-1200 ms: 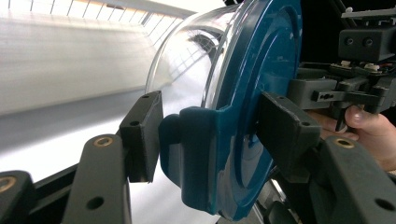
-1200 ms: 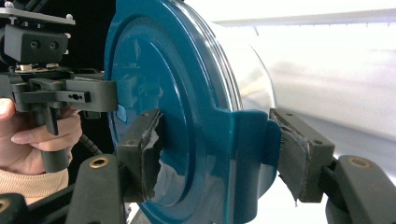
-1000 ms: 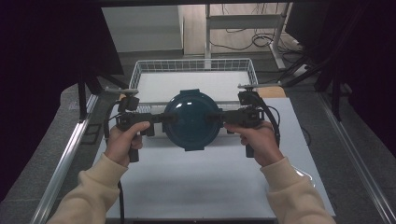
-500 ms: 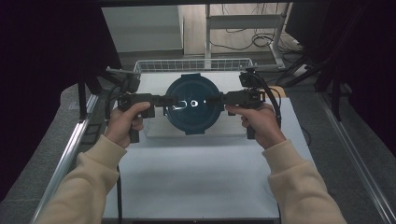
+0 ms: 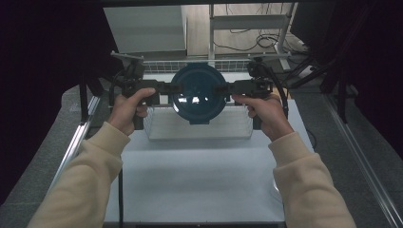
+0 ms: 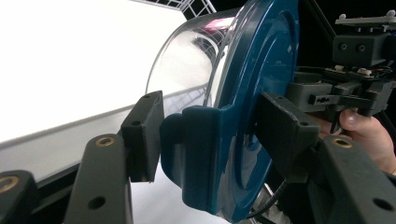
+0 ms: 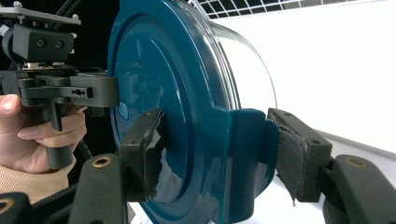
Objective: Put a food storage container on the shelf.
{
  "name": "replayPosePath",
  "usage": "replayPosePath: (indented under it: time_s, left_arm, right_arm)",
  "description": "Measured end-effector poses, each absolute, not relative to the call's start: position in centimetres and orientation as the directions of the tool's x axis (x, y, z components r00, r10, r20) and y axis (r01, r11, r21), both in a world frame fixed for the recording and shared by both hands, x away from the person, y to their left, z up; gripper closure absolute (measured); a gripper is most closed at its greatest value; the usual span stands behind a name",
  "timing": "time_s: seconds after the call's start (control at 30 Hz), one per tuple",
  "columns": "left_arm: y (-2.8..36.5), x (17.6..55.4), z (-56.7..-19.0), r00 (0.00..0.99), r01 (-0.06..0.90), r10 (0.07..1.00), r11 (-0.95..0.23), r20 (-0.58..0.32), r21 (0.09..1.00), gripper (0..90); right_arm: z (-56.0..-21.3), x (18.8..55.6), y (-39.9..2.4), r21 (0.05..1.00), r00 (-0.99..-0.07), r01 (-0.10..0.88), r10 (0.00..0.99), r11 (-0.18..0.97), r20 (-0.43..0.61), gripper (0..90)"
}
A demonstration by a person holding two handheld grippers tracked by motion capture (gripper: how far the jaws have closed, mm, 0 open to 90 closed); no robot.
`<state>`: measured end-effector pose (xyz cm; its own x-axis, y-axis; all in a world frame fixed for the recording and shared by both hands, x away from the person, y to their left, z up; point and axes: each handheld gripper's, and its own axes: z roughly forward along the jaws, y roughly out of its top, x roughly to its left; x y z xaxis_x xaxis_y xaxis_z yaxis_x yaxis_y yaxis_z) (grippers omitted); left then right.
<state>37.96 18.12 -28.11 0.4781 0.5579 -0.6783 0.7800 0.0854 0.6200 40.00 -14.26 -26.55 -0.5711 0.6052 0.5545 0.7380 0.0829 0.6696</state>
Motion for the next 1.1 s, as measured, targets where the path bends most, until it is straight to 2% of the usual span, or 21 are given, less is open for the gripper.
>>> replayPosePath:
  time_s: [0.8, 1.1]
  left_arm:
    - [18.1, 43.2, -27.3, 0.473, 0.790, 0.549, 0.081, -0.688, 0.608, 43.1]
    - [18.3, 44.9, -28.0, 0.435, 0.807, 0.544, 0.119, -0.718, 0.578, 43.1]
  right_arm:
    - [-25.6, 44.7, -14.4, 0.637, -0.528, 0.769, 0.616, 0.053, 0.585, 37.5]
    - [-26.0, 46.5, -14.2, 0.624, -0.514, 0.780, 0.618, 0.047, 0.596, 37.5]
